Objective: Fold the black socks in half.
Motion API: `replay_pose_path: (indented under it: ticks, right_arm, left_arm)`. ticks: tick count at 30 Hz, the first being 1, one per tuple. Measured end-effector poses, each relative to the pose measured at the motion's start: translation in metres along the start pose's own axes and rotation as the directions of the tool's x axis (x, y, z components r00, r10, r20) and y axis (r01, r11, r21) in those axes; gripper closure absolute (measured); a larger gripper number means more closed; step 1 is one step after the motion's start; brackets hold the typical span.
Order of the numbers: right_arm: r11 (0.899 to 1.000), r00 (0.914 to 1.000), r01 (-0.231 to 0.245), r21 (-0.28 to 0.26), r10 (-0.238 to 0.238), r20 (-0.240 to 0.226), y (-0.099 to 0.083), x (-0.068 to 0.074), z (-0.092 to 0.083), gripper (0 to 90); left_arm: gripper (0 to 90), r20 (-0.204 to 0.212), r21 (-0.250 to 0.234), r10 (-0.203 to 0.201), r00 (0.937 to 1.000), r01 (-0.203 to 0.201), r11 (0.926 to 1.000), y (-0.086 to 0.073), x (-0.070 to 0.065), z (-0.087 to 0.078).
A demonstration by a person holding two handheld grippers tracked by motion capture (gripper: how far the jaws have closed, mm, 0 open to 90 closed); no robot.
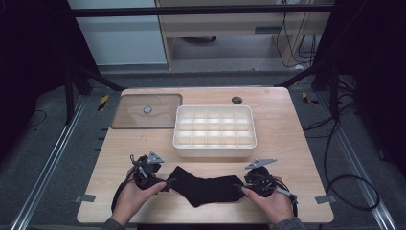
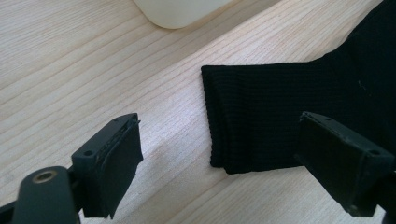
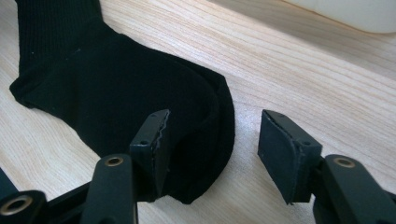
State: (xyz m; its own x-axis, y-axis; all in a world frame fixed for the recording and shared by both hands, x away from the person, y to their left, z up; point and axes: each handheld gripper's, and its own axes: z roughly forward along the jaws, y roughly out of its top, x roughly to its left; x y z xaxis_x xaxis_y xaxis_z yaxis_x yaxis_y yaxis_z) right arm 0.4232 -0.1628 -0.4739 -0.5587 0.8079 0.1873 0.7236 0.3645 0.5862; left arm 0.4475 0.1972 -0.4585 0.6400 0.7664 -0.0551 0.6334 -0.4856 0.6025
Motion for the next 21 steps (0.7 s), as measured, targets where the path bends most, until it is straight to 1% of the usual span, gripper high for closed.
replay_pose_path:
  ticks: [2,4,5,7,10,12,15,16,18,20,21]
  right_arm:
    - [1.000,1.0000,0.002,0.009,-0.002,-0.007,0.000,0.001,0.002,46.4]
    - [1.000,0.9999,0.011,0.016,-0.011,-0.011,0.000,0.002,0.004,50.6]
    - [1.000,0.9998,0.015,0.013,-0.015,-0.015,-0.001,0.002,0.005,53.9]
    - [1.000,0.9997,0.000,0.023,0.000,-0.023,-0.002,0.003,0.006,61.2]
    - [1.000,0.9991,0.010,0.023,-0.009,-0.042,-0.003,0.003,0.006,74.5]
    - [1.000,0.9985,0.022,0.020,-0.021,-0.050,-0.004,0.004,0.005,79.6]
    - [0.999,0.9978,0.035,0.017,-0.034,-0.057,-0.005,0.007,0.004,81.6]
    - [0.999,0.9974,0.044,0.016,-0.043,-0.058,-0.006,0.007,0.003,81.6]
    - [0.999,0.9967,0.052,0.016,-0.051,-0.063,-0.006,0.009,0.003,81.6]
    - [0.999,0.9969,0.052,0.016,-0.051,-0.060,-0.007,0.010,0.003,81.4]
    - [0.999,0.9970,0.050,0.013,-0.049,-0.059,-0.007,0.011,0.003,81.2]
  left_arm:
    - [14.2,0.001,0.001,0.002,1.0000,-0.002,1.0000,0.000,0.000,0.000]
    - [15.2,-0.001,0.008,0.009,1.0000,-0.009,0.9999,0.000,-0.001,0.001]
    - [15.5,-0.002,0.010,0.012,0.9999,-0.012,0.9999,0.000,-0.001,0.001]
    - [16.1,0.002,0.014,0.016,0.9999,-0.016,0.9998,0.000,-0.001,0.002]
    - [19.2,0.008,0.019,0.015,0.9999,-0.016,0.9997,0.000,0.000,0.002]
    - [21.3,0.009,0.022,0.012,0.9999,-0.012,0.9997,0.000,0.001,0.003]
    - [24.9,0.018,0.038,0.019,0.9997,-0.019,0.9991,0.002,0.001,0.004]
    - [26.5,0.019,0.048,0.027,0.9995,-0.028,0.9985,0.004,0.001,0.004]
    - [29.7,0.019,0.050,0.028,0.9994,-0.029,0.9983,0.005,0.001,0.005]
    - [33.4,0.021,0.067,0.037,0.9991,-0.038,0.9970,0.008,0.002,0.006]
    - [35.8,0.027,0.075,0.032,0.9991,-0.034,0.9966,0.010,0.002,0.008]
